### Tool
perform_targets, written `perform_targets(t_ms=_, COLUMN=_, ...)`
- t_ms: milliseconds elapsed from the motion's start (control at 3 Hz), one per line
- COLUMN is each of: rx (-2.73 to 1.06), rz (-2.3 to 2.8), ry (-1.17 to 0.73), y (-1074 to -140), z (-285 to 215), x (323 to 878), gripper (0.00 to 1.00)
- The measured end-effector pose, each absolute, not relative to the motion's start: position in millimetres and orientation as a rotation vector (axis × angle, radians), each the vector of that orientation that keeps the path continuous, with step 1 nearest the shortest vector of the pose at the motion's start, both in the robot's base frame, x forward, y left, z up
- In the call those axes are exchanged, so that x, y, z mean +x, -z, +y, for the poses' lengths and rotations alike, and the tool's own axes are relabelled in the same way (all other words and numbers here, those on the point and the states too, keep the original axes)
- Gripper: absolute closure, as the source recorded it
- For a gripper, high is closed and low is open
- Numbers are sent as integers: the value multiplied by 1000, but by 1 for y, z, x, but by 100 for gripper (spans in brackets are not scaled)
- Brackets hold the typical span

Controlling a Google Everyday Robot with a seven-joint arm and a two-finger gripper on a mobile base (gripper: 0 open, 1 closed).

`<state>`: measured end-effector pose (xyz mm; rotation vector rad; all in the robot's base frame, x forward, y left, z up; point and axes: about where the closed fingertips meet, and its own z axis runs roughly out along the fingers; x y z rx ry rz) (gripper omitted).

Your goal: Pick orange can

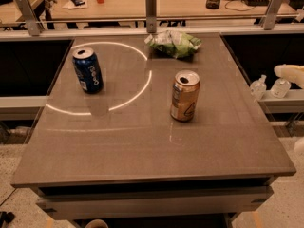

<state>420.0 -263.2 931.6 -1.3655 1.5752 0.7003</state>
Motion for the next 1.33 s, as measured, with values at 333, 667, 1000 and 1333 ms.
perform_targets(t_ms=333, rx=-1346, rz=1498, ry=-680, y=-926, z=-236, x=444, gripper=0)
perform_targets(t_ms=667, rx=-1302, rz=1448, ry=-683, y=-921, z=-203, x=470, gripper=0)
perform_targets(t_ms=1000, rx=-1247, rz=1441, ry=-730, y=-911, z=-170, x=490, gripper=0)
perform_targets(t_ms=1333, rx=-1214, rz=1451, ry=-786, y=-895, z=-141, x=504, gripper=0)
